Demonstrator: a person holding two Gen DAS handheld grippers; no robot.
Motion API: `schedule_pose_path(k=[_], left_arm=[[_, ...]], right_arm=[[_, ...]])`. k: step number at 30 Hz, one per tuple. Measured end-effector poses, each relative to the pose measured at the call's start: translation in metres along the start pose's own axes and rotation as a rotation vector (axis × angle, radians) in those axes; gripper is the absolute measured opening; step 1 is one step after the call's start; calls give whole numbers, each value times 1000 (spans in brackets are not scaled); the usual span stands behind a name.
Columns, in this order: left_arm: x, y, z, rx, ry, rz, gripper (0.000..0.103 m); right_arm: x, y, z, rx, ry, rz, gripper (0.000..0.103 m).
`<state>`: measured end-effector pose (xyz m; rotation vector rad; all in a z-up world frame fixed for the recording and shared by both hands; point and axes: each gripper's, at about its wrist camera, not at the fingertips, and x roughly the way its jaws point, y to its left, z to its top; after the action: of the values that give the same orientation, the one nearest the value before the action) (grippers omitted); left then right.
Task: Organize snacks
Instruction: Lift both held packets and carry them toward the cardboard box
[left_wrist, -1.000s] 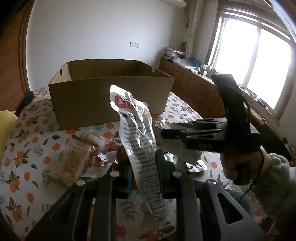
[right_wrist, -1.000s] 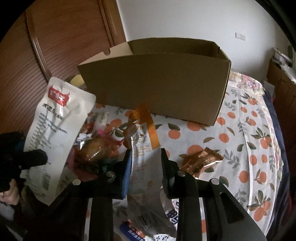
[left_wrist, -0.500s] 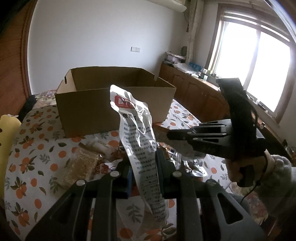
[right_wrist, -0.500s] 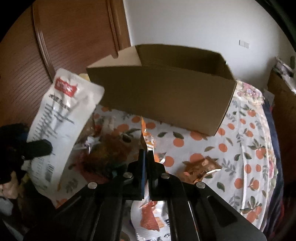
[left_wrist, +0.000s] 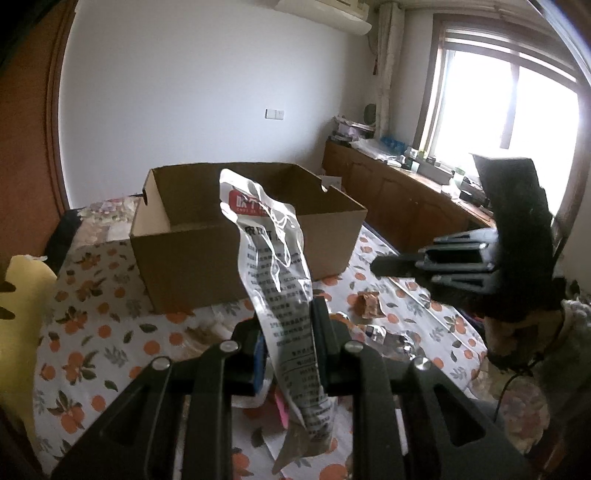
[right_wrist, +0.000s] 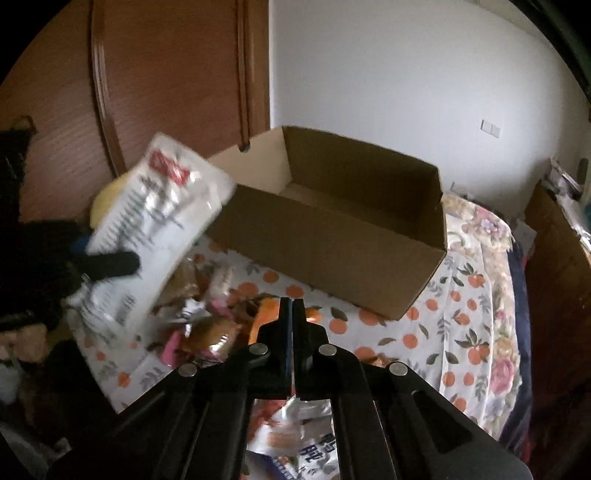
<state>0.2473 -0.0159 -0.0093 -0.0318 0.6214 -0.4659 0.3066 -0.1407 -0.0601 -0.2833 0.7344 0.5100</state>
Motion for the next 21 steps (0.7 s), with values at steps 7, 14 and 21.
schedule_pose_path(k=[7,14,21], left_arm=[[1,7,-5,-20,0,-8,19],[0,10,-9,-19,6,-17,19],[3,15,-12,-33,14,-20,19]], right_arm=[[50,-10,-28,117,77,13,67],[89,-22,-43,222,158,64,68],[99,-17,-39,206,186,91,44]])
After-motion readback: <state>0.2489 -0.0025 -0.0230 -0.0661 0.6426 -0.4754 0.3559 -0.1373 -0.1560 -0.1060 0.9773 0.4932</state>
